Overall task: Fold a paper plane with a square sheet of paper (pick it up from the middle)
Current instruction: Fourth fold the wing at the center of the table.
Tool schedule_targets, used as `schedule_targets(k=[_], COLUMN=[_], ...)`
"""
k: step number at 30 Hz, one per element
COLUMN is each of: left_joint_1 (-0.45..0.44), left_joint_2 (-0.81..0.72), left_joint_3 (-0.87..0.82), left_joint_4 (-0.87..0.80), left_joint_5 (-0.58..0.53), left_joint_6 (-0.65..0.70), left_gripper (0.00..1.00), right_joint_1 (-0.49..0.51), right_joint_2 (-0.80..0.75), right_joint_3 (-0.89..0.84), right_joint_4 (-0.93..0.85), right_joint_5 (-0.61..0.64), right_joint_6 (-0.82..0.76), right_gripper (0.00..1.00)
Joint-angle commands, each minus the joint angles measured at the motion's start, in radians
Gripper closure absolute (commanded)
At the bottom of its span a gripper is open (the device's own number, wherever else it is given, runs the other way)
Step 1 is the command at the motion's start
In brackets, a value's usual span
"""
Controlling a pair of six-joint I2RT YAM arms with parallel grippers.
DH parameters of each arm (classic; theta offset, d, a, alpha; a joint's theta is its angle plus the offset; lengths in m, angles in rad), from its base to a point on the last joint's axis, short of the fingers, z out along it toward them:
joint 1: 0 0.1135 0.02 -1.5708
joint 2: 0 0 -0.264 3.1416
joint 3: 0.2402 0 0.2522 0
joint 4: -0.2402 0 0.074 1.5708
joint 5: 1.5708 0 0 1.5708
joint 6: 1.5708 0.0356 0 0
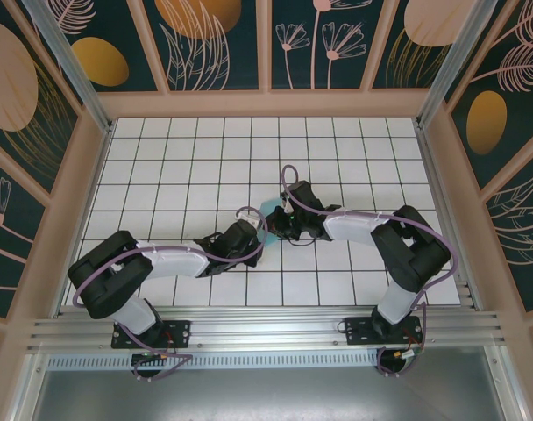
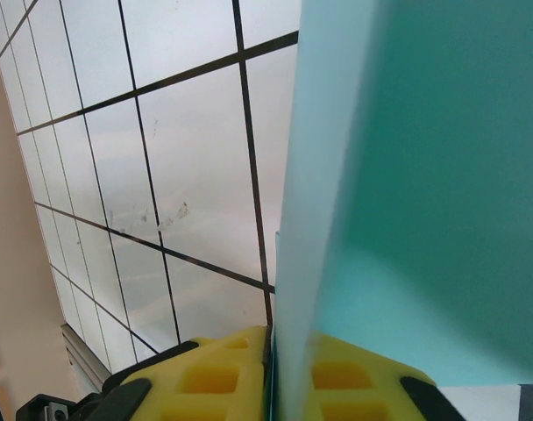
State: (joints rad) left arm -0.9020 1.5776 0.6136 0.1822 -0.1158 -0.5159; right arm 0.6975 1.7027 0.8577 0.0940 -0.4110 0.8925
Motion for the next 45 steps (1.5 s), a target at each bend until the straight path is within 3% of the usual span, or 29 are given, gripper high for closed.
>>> schedule_targets(k=[1, 9, 16, 21, 28, 34, 45], left_joint_1=[-0.004, -0.005, -0.001, 0.012, 0.074, 0.122, 0.131], left_joint_2=[0.010, -0.001, -0.014, -0.006, -0.001, 0.046, 0.109], left_joint_3=[-0.002, -0.001, 0.009, 0.020, 0.005, -0.005, 0.020], left_joint_4=[-0.006, 0.002, 0.009, 0.018, 0.080, 0.139, 0.155], left_joint_5=[-0.024, -0.024, 0.048, 0.130, 0.310, 0.466, 0.521], left_joint_6=[0.005, 0.001, 0.014, 0.027, 0.013, -0.003, -0.013], left_gripper=[0.79, 0.96, 1.00, 1.00, 1.00, 1.00, 0.99], right_joint_1=[0.000, -0.007, -0.042, -0.074, -0.083, -0.066, -0.039], right_joint_2=[0.009, -0.020, -0.146, -0.246, -0.285, -0.269, -0.183], right_joint_3=[0.029, 0.041, -0.005, -0.039, -0.072, -0.107, -0.093], right_joint_4=[-0.036, -0.092, -0.125, -0.137, -0.123, -0.036, -0.015], right_joint_5=[0.011, 0.030, 0.059, 0.044, -0.023, -0.077, -0.056], right_joint_6=[-0.029, -0.077, -0.114, -0.144, -0.187, -0.163, -0.141], right_gripper=[0.85, 0.80, 0.58, 0.50, 0.51, 0.65, 0.73])
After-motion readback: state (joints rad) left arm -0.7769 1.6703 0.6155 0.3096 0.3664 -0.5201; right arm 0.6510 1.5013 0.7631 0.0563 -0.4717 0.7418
